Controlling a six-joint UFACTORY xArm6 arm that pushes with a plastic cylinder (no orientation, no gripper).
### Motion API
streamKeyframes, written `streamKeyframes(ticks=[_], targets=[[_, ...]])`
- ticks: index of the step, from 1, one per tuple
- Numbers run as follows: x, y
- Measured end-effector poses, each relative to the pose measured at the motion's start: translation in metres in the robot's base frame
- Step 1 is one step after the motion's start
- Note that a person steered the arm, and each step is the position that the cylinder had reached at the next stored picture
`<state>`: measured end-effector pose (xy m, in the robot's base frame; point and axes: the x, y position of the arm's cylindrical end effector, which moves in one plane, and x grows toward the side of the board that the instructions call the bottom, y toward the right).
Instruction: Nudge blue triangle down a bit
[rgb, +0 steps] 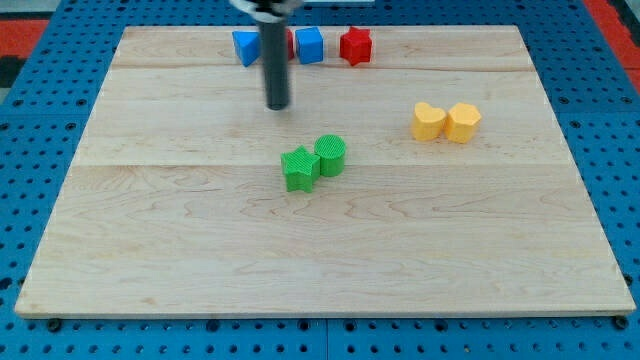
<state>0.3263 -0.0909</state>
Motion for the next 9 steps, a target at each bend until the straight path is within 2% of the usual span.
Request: streamKeyframes(ticks=[1, 2, 3, 4, 5, 7, 9], targets=[[-0.078, -0.047], [-0.120, -0.120], [-0.135, -0.110], [-0.130, -0.044], [-0.133, -0.007], [-0.099, -0.002], [-0.099, -0.004]])
